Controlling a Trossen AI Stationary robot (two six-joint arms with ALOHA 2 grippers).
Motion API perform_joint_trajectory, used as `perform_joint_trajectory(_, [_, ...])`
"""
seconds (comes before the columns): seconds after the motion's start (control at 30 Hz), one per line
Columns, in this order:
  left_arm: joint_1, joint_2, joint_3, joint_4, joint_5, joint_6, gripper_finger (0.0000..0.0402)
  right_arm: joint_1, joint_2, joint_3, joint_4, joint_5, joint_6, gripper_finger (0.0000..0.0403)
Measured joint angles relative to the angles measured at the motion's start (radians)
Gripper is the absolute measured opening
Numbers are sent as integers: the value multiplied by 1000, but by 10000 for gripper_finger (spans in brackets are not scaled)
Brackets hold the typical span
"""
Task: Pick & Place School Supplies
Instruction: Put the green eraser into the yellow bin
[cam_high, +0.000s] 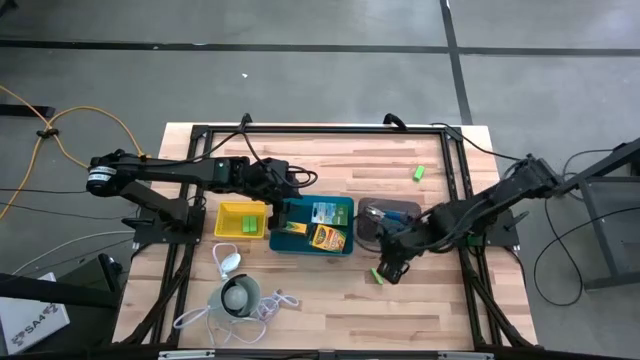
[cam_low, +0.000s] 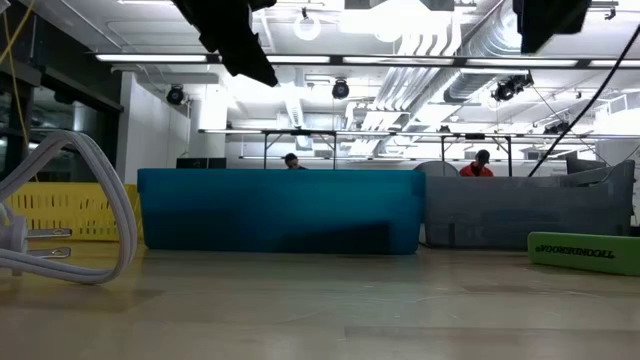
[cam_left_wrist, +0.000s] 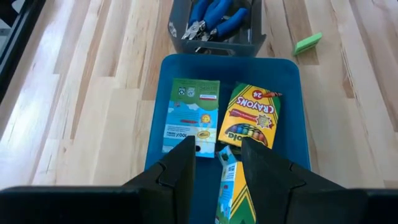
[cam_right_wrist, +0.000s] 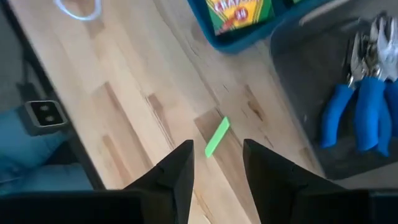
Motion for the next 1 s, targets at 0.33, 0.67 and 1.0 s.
perform_joint_trajectory(0.33, [0,0,0,0,1,6,126,28,142,0,-1,-20,191,128])
perform_joint_trajectory(0.67, [0,0,0,0,2,12,126,81,214,-1,4,-1,320,108])
perform_joint_trajectory(1.0, [0,0,-1,0,3,17,126,150,216,-1,53,126,356,102])
